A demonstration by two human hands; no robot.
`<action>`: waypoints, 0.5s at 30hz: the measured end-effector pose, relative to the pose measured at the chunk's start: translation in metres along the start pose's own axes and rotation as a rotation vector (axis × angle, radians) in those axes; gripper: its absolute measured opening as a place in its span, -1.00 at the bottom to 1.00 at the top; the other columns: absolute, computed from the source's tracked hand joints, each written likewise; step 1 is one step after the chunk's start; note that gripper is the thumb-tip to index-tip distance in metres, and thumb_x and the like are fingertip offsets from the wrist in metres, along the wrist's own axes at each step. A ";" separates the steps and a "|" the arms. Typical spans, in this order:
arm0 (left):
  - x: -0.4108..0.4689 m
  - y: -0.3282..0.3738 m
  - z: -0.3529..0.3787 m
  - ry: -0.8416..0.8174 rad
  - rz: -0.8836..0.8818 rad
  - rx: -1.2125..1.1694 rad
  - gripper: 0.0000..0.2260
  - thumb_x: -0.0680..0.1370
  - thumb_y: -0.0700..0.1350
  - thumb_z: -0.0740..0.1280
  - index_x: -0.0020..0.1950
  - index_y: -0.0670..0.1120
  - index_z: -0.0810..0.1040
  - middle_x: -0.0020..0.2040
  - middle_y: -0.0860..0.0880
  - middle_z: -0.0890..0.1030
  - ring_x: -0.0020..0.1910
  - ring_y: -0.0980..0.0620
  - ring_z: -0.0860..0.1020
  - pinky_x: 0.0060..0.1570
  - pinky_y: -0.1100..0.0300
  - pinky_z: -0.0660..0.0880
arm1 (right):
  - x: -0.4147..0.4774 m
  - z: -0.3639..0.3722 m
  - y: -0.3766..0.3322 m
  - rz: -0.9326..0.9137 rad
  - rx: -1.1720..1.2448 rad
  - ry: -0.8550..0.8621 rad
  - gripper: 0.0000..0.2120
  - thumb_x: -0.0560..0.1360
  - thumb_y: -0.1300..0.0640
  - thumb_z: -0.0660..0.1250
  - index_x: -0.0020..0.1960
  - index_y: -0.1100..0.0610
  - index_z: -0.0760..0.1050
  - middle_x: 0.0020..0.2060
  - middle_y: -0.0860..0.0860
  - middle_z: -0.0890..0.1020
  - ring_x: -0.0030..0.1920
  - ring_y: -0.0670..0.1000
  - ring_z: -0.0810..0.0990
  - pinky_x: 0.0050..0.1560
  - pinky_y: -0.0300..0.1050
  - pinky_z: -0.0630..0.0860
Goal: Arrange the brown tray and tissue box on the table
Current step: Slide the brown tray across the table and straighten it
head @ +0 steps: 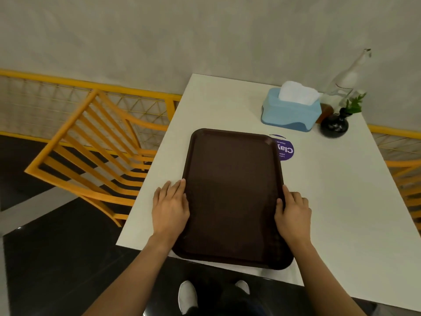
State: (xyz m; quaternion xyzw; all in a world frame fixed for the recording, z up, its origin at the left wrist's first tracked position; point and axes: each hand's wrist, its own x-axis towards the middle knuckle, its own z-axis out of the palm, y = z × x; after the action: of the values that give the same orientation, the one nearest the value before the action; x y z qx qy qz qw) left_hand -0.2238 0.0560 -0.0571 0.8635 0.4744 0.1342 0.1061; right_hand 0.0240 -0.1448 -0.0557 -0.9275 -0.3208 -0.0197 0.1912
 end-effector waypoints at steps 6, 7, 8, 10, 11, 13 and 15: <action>0.022 -0.014 -0.006 -0.013 -0.051 -0.016 -0.58 0.67 -0.02 0.20 0.54 -0.03 0.40 0.44 -0.03 0.52 0.52 -0.09 0.35 0.54 -0.08 0.17 | 0.020 0.010 -0.025 0.002 -0.025 -0.028 -0.58 0.62 0.12 0.25 0.45 0.20 0.42 0.17 0.21 0.58 0.13 0.26 0.50 0.08 0.21 0.46; 0.025 -0.016 -0.006 -0.014 -0.060 -0.023 -0.58 0.67 -0.02 0.20 0.54 -0.02 0.40 0.45 -0.03 0.52 0.53 -0.08 0.35 0.55 -0.07 0.17 | 0.024 0.011 -0.029 -0.002 -0.026 -0.032 -0.58 0.62 0.13 0.26 0.45 0.20 0.42 0.17 0.21 0.58 0.13 0.26 0.50 0.08 0.20 0.46; 0.028 -0.017 -0.007 -0.015 -0.071 -0.028 -0.58 0.67 -0.03 0.19 0.54 -0.02 0.39 0.45 -0.02 0.52 0.53 -0.07 0.34 0.55 -0.06 0.16 | 0.028 0.012 -0.032 -0.004 -0.027 -0.037 -0.58 0.61 0.13 0.26 0.45 0.20 0.42 0.17 0.21 0.58 0.12 0.27 0.50 0.08 0.20 0.46; 0.033 -0.020 -0.009 -0.016 -0.090 -0.021 -0.58 0.68 -0.03 0.17 0.55 -0.01 0.38 0.46 0.00 0.50 0.54 -0.04 0.31 0.57 -0.05 0.11 | 0.036 0.014 -0.039 -0.008 -0.034 -0.056 -0.57 0.62 0.12 0.26 0.46 0.19 0.41 0.18 0.21 0.58 0.14 0.27 0.50 0.10 0.21 0.46; 0.036 -0.022 -0.009 -0.015 -0.097 -0.014 -0.58 0.68 -0.03 0.16 0.55 0.00 0.37 0.47 0.01 0.50 0.55 -0.03 0.30 0.57 -0.05 0.10 | 0.039 0.015 -0.042 -0.012 -0.038 -0.068 -0.57 0.62 0.11 0.25 0.47 0.19 0.40 0.19 0.20 0.57 0.15 0.26 0.50 0.11 0.21 0.45; 0.042 -0.024 -0.010 -0.012 -0.101 -0.012 -0.58 0.68 -0.03 0.15 0.55 0.00 0.38 0.47 0.01 0.50 0.55 -0.03 0.30 0.58 -0.06 0.10 | 0.045 0.018 -0.046 -0.014 -0.041 -0.091 -0.56 0.63 0.08 0.24 0.48 0.17 0.38 0.21 0.19 0.56 0.17 0.25 0.49 0.15 0.22 0.44; 0.048 -0.026 -0.010 -0.006 -0.096 -0.016 -0.58 0.68 -0.04 0.16 0.55 -0.01 0.39 0.46 0.00 0.51 0.54 -0.04 0.31 0.57 -0.07 0.12 | 0.051 0.021 -0.050 -0.007 -0.037 -0.106 -0.56 0.63 0.07 0.22 0.48 0.16 0.37 0.24 0.18 0.55 0.20 0.24 0.48 0.17 0.22 0.43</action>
State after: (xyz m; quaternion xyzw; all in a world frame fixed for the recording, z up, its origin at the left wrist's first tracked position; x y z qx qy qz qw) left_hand -0.2236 0.1111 -0.0495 0.8392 0.5141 0.1300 0.1206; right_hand 0.0323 -0.0715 -0.0499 -0.9294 -0.3334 0.0227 0.1567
